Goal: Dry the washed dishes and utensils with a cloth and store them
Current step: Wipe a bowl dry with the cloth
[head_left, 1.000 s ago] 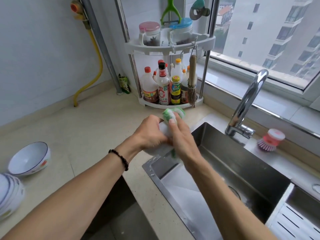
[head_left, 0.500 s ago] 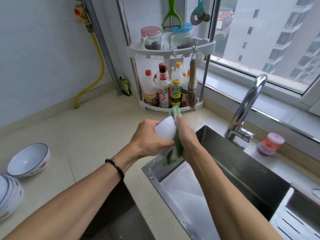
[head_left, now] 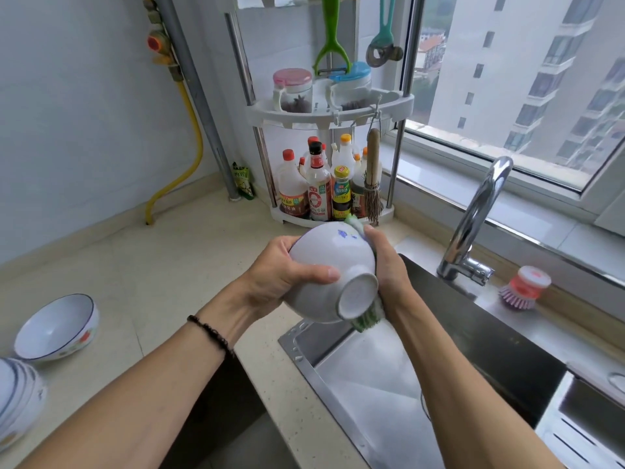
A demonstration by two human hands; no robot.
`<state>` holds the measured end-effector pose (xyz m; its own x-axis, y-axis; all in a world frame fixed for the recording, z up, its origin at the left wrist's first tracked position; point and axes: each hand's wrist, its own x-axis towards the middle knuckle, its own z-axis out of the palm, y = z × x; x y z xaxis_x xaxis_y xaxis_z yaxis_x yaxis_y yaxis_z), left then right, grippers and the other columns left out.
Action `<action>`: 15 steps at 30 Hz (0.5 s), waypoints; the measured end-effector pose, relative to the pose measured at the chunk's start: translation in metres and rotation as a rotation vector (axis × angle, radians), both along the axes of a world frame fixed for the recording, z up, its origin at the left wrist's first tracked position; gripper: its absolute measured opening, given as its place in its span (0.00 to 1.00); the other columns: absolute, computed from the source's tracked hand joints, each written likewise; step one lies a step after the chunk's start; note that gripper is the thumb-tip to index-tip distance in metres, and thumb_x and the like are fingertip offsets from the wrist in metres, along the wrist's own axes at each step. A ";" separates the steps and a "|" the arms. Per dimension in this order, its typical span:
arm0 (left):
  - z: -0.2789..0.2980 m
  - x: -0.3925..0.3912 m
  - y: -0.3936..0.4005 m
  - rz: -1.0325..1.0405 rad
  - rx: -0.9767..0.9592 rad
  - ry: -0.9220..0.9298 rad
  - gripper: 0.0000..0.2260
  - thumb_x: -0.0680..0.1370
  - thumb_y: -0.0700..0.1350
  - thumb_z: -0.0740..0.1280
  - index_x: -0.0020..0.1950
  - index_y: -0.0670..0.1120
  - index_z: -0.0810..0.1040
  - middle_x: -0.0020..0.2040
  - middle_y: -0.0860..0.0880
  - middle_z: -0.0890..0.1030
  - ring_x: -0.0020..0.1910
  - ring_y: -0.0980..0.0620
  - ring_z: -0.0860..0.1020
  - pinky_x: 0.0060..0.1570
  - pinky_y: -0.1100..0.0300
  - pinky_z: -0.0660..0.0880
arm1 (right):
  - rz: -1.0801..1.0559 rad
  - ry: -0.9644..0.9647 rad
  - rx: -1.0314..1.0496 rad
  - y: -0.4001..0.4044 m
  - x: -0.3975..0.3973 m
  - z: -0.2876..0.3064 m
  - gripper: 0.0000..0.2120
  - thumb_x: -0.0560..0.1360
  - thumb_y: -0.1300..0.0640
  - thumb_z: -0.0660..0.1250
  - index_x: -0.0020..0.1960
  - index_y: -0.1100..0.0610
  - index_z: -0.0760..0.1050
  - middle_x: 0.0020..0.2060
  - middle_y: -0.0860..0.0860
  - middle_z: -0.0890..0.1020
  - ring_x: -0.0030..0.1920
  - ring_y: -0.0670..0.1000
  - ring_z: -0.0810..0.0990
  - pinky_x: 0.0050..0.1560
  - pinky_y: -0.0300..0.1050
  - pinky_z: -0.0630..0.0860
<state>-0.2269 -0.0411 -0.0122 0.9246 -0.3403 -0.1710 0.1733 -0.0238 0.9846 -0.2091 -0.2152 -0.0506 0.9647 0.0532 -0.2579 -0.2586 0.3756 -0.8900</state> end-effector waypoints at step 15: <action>-0.002 0.008 -0.013 0.121 0.662 -0.275 0.08 0.67 0.39 0.77 0.42 0.43 0.81 0.37 0.48 0.83 0.35 0.48 0.81 0.36 0.52 0.80 | 0.077 -0.322 -0.551 0.038 -0.019 -0.014 0.20 0.84 0.42 0.53 0.75 0.41 0.65 0.66 0.50 0.73 0.64 0.50 0.75 0.65 0.51 0.73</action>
<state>-0.2192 -0.0545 -0.0145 0.9884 -0.1389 -0.0617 -0.0393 -0.6258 0.7790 -0.2279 -0.1776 -0.0645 0.9971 0.0675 0.0345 0.0455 -0.1677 -0.9848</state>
